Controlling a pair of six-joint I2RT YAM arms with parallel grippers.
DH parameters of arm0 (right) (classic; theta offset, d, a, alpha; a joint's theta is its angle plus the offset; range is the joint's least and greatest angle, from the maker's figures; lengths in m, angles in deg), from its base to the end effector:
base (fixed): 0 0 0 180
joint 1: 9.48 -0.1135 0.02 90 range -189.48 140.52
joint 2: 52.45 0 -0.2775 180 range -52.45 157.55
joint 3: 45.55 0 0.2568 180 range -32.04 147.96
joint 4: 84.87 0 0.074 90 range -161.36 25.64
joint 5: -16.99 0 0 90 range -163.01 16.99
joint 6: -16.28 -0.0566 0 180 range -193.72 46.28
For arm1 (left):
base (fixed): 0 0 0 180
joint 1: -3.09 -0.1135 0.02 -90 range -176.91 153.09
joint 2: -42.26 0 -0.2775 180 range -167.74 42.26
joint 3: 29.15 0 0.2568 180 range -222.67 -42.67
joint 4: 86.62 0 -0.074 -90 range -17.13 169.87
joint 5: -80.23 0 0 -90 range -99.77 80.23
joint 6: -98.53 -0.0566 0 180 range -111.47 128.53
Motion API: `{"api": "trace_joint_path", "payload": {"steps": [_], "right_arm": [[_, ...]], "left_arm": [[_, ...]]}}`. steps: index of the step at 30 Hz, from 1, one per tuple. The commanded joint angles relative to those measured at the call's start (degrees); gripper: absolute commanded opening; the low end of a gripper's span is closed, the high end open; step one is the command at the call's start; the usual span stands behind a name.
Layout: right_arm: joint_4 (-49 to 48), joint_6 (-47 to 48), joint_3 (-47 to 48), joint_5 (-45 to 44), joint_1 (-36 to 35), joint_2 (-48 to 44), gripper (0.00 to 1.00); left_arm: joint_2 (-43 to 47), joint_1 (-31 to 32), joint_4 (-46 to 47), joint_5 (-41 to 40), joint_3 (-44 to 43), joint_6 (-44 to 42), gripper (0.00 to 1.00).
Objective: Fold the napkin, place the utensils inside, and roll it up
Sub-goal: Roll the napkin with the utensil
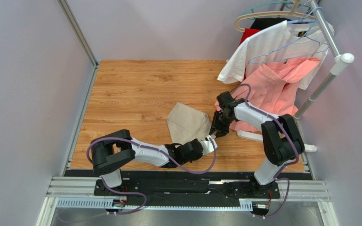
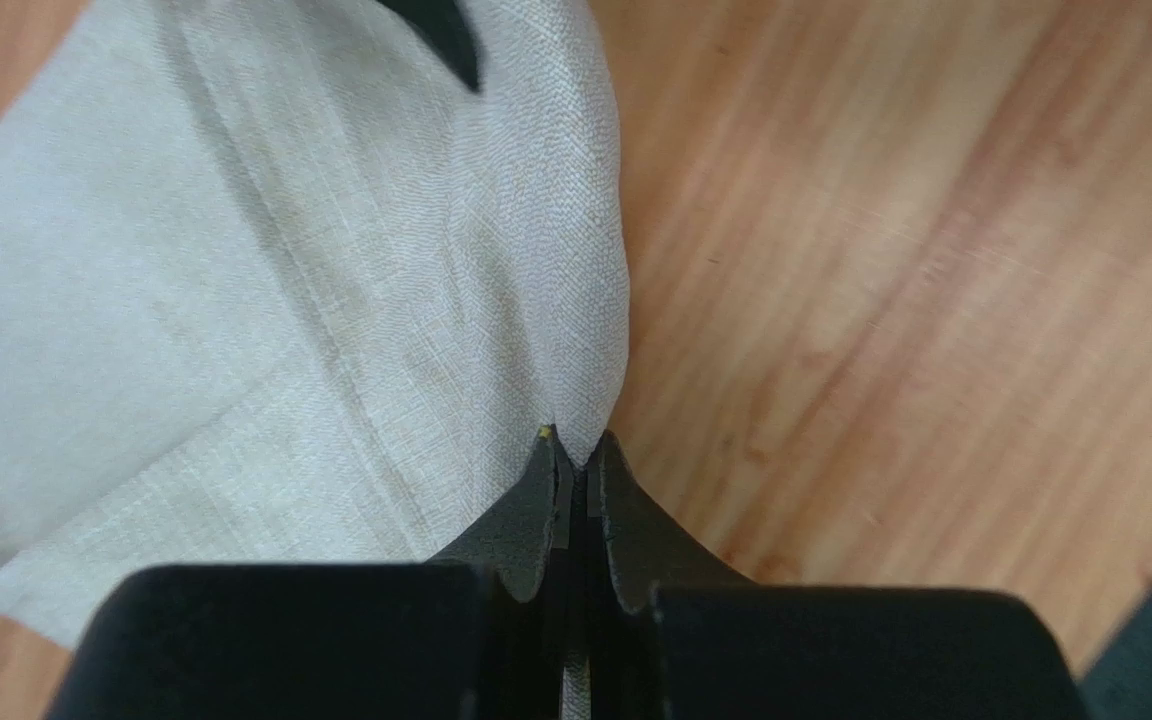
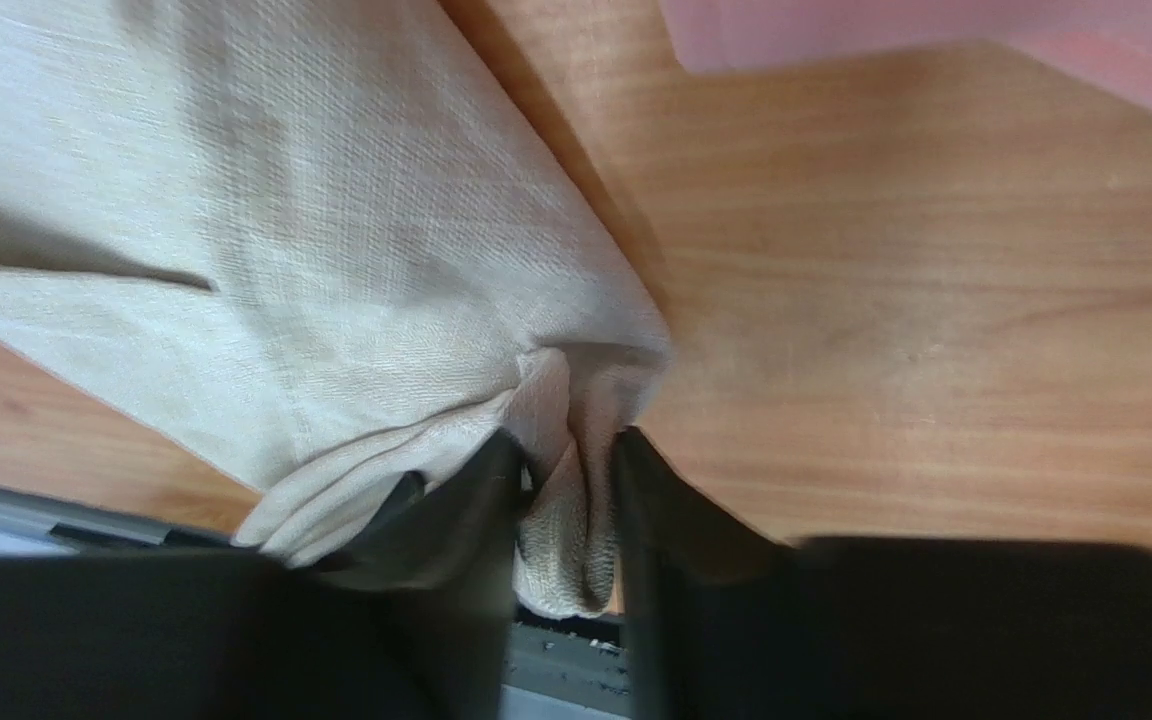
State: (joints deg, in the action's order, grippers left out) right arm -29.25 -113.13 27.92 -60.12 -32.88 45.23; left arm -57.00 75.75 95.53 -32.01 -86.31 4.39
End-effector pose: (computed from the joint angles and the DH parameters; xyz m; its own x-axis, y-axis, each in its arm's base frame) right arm 0.2833 0.1363 0.1561 -0.9667 0.2560 0.0030 0.2465 0.9273 0.2817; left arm 0.1254 -0.3297 0.1341 -0.1333 0.6512 -0.7471 0.8088 0.5071 0.2977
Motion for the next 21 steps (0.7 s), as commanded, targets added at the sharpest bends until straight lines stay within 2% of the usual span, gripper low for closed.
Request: {"api": "trace_joint_path", "payload": {"steps": [1, 3, 10, 15, 21], "right_arm": [[-3.3, 1.4, -1.9, 5.6, 4.2, -9.6, 0.45], [-4.0, 1.8, -3.2, 6.6, 7.3, -12.5, 0.54], [-8.1, 0.9, -11.9, 10.2, 16.3, -27.2, 0.57], [-14.3, -0.7, -18.7, 6.3, 16.5, -39.1, 0.57], [-21.3, 5.9, -26.1, 5.5, 16.3, -49.1, 0.56]], "left_arm": [[4.0, -1.2, -7.4, 14.0, -0.4, 3.9, 0.0], [5.1, -3.7, -8.4, 20.3, 0.2, 6.5, 0.0], [5.0, -11.8, -12.1, 36.8, 0.0, 12.7, 0.0], [1.5, -17.2, -15.4, 47.4, -2.2, 13.8, 0.0], [-3.1, -20.1, -20.3, 56.1, -6.4, 11.8, 0.0]]}}
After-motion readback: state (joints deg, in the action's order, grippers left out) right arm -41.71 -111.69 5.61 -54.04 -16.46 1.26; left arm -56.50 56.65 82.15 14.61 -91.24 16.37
